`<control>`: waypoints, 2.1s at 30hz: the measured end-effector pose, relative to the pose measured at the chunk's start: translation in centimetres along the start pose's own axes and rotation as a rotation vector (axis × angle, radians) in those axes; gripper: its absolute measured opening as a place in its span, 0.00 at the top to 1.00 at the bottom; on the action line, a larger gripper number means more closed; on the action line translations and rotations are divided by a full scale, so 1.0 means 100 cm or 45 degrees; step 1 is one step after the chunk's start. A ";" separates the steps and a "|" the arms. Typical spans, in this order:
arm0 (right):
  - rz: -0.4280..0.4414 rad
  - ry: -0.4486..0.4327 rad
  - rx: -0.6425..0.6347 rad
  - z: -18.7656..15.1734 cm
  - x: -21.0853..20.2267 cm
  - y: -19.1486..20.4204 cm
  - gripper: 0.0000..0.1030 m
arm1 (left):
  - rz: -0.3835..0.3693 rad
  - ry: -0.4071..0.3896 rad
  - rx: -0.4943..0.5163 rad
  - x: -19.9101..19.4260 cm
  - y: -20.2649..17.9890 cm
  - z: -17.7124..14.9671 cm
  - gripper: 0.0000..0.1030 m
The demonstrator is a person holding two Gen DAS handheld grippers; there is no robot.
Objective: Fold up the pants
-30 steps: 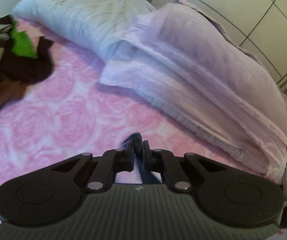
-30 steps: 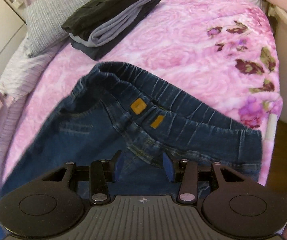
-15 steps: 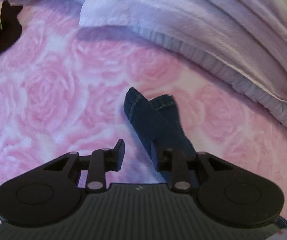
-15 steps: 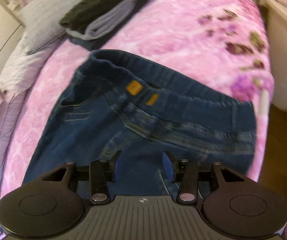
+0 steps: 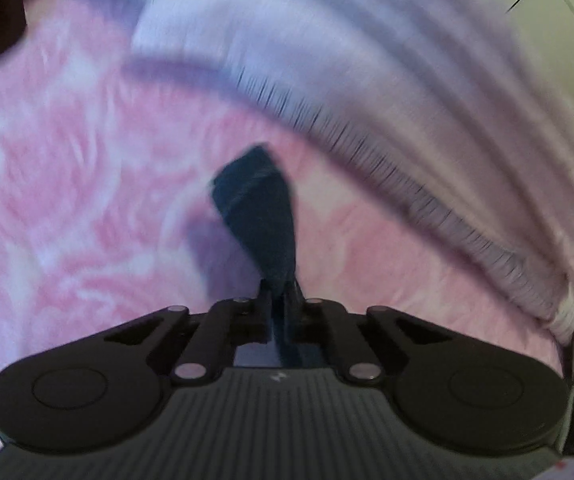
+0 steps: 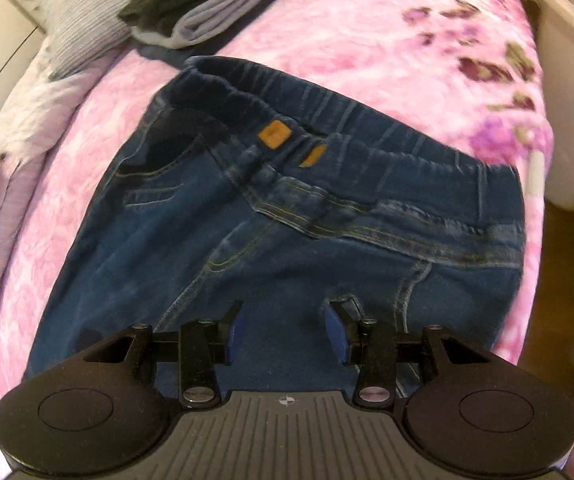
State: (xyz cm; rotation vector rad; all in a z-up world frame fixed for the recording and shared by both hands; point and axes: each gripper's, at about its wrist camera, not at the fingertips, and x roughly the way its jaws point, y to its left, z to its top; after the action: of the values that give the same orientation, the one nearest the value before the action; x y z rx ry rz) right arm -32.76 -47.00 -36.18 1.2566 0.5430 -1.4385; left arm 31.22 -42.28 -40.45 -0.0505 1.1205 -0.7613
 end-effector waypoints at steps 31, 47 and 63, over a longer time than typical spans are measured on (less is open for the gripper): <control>-0.061 0.013 0.026 0.007 0.012 -0.013 0.60 | -0.123 0.145 0.375 0.109 -0.095 0.018 1.00; 0.036 0.054 -0.002 0.007 0.017 0.010 0.60 | 0.274 0.117 -0.090 -0.041 0.108 -0.061 0.99; 0.016 0.001 -0.072 0.014 0.012 0.000 0.60 | 0.083 -0.109 0.275 -0.006 0.073 -0.012 0.96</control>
State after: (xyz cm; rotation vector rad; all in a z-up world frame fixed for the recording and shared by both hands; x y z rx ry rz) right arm -33.18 -48.72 -36.76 1.2139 0.5711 -1.4029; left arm 33.89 -36.06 -43.47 0.1336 0.9495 -0.8102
